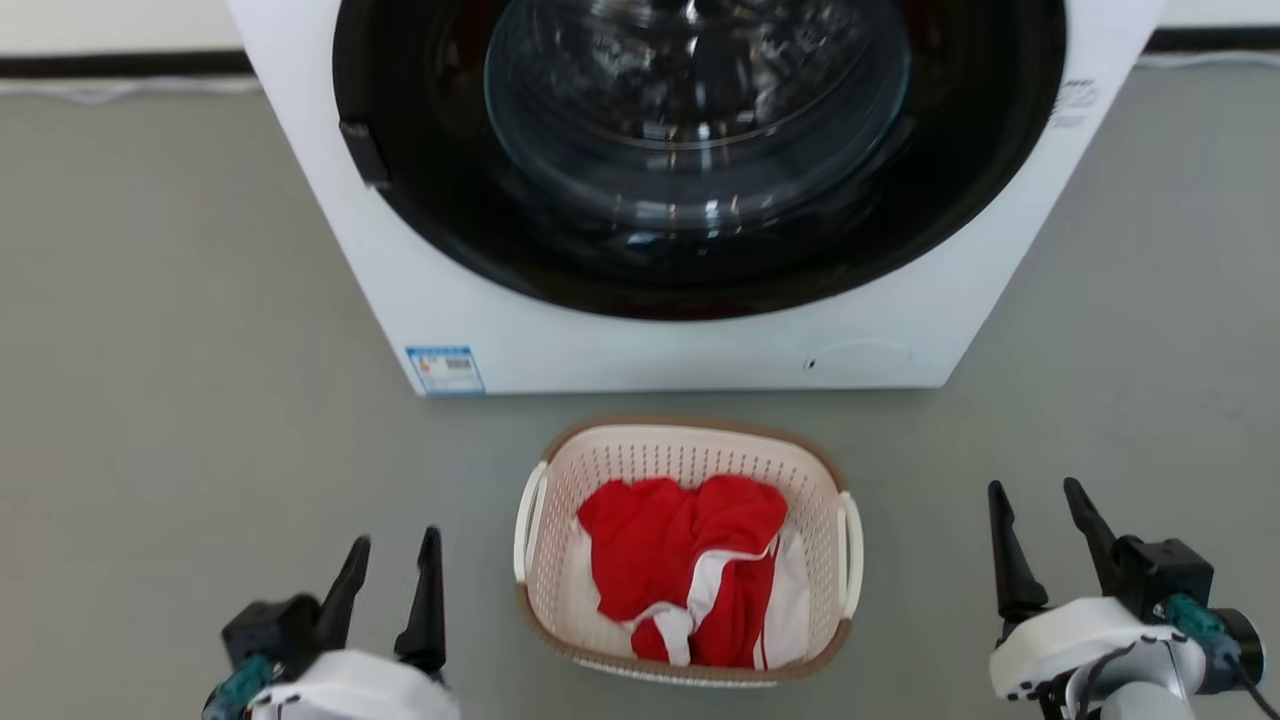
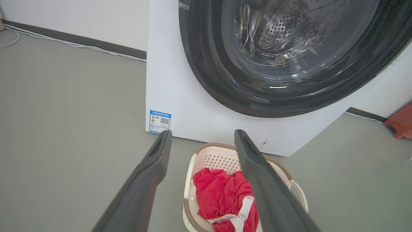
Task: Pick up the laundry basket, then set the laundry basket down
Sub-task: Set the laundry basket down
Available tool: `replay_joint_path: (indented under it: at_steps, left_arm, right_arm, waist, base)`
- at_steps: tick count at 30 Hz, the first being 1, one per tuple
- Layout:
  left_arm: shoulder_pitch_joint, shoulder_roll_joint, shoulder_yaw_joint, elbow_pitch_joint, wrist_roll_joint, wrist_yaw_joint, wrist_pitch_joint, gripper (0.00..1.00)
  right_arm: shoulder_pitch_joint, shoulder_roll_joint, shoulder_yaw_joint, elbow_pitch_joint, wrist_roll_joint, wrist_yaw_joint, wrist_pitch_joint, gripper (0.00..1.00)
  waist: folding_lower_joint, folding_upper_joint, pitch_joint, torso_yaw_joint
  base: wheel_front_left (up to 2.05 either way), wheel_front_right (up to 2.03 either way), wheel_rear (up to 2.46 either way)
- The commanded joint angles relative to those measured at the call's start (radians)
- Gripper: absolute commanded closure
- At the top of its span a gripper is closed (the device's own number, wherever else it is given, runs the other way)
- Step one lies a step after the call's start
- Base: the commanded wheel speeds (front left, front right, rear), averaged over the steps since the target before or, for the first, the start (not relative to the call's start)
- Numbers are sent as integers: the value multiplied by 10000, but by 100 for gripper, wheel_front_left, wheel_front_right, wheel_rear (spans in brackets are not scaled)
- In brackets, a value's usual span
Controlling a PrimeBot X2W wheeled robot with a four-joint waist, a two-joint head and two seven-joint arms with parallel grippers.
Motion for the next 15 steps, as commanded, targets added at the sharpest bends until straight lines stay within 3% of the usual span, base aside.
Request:
replay_joint_path:
  at_steps: [1, 15]
  left_arm:
    - [-541, 91, 174, -232, -107, -80, -61, 0]
    - [-1979, 91, -530, -311, -277, -267, -61, 0]
  right_arm:
    - [-461, -43, 120, 96, -137, 35, -55, 0]
    - [-2735, -43, -624, 3539, -491, 35, -92, 0]
  waist:
    - [1, 0, 398, 188]
    - [1, 0, 2375, 903]
  base:
    - [0, 0, 0]
    - [0, 0, 0]
